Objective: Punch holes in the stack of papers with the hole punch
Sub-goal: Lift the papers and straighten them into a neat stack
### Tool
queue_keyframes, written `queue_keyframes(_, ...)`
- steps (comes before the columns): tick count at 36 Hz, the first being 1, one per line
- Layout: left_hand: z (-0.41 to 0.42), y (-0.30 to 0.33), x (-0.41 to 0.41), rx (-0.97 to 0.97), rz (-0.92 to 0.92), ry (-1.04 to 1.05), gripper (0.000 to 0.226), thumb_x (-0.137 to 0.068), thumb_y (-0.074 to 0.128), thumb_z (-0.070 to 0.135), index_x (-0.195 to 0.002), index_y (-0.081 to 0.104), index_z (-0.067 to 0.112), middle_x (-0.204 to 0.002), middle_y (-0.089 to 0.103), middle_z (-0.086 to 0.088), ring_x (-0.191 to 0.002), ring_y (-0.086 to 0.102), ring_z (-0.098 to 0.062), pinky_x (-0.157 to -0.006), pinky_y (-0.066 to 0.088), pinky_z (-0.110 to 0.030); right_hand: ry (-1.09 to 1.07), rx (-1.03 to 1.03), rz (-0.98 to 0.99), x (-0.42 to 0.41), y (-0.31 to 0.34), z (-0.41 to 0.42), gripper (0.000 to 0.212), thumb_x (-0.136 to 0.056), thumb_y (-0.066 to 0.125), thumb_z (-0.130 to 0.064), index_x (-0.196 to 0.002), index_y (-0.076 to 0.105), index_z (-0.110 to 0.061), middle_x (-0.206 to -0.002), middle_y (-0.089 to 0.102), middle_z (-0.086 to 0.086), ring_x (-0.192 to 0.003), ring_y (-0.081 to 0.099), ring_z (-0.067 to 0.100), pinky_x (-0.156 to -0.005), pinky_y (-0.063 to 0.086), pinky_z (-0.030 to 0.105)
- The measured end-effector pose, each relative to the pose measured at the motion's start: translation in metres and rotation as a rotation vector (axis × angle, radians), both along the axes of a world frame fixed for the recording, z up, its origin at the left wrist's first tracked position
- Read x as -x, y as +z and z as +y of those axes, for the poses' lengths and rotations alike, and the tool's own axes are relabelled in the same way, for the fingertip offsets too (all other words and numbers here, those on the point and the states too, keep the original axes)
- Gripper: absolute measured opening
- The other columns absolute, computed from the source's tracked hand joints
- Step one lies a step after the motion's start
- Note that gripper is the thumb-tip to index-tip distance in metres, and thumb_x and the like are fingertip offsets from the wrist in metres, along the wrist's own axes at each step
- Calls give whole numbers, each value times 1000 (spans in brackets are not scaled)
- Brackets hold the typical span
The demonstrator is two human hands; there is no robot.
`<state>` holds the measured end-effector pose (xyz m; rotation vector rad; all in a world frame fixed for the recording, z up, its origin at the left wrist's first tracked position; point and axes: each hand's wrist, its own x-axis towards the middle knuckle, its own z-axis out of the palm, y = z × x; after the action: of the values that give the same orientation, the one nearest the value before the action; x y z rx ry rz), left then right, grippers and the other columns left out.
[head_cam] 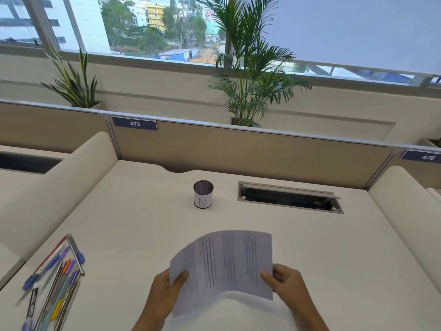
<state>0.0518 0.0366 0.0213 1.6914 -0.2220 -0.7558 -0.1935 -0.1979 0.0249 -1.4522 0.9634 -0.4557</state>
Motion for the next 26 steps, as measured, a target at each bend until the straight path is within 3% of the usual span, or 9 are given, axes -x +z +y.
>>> queue_keyframes(2, 3, 0, -3, 18, 28, 29, 8, -98, 74, 17, -102, 82, 16, -89, 86, 7, -78, 80, -15, -65, 62, -26, 62, -123, -46, 4, 7, -8, 21, -92, 81, -12, -112, 81, -3, -105, 84, 15, -98, 82, 33, -84, 67, 48)
queue_keyframes(5, 7, -3, -4, 49, 77, 86, 8, -96, 77, 18, -102, 82, 17, -91, 86, 5, -88, 81, -22, -74, 63, -33, 45, -258, -125, 6, 14, -10, 35, -86, 84, -21, -115, 80, -2, -113, 80, 24, -100, 79, 38, -83, 67, 46)
queue_keyframes(8, 9, -6, 0, 96, 153, 143, 13, -93, 80, 20, -103, 83, 13, -98, 86, -2, -92, 82, -24, -79, 63, -38, -5, -366, -240, 1, 15, -2, 38, -84, 83, -18, -118, 79, -1, -118, 77, 30, -106, 76, 46, -86, 67, 50)
queue_keyframes(12, 8, -14, 13, 172, 269, 223, 16, -92, 81, 14, -106, 79, 5, -104, 85, -14, -100, 78, -38, -97, 61, -58, -130, -450, -354, -14, 11, 24, 41, -89, 79, -8, -127, 70, 5, -125, 71, 35, -119, 68, 55, -86, 66, 52)
queue_keyframes(14, 6, -15, 23, 213, 333, 264, 18, -92, 80, 11, -109, 77, 4, -105, 84, -17, -102, 76, -41, -101, 58, -65, -192, -453, -378, -24, 9, 39, 43, -89, 79, -5, -129, 67, 5, -120, 73, 35, -112, 72, 54, -84, 66, 53)
queue_keyframes(18, 1, -13, 44, 289, 446, 317, 21, -93, 77, 6, -114, 74, 5, -101, 85, -13, -100, 76, -39, -100, 56, -62, -227, -365, -342, -43, 10, 68, 33, -91, 78, -1, -123, 71, -3, -105, 82, 22, -89, 79, 34, -74, 68, 48)
queue_keyframes(20, -1, -15, 54, 312, 492, 312, 19, -93, 75, 3, -112, 75, 7, -101, 85, -12, -98, 77, -37, -96, 59, -59, -221, -307, -313, -49, 10, 78, 29, -95, 75, -1, -123, 71, -6, -106, 83, 19, -88, 81, 28, -73, 68, 47)
queue_keyframes(23, -1, -17, 65, 337, 540, 295, 22, -92, 75, -2, -108, 75, 13, -97, 86, -9, -92, 78, -34, -71, 68, -48, -236, -249, -268, -52, 11, 86, 29, -98, 72, -1, -126, 68, -10, -107, 84, 11, -92, 82, 25, -72, 68, 47)
queue_keyframes(26, 2, -22, 71, 328, 536, 265, 31, -88, 79, -4, -109, 75, 19, -95, 87, -2, -100, 74, -36, -67, 68, -45, -266, -206, -216, -49, 13, 87, 29, -100, 70, -3, -128, 66, -12, -107, 85, 6, -98, 81, 27, -72, 69, 47)
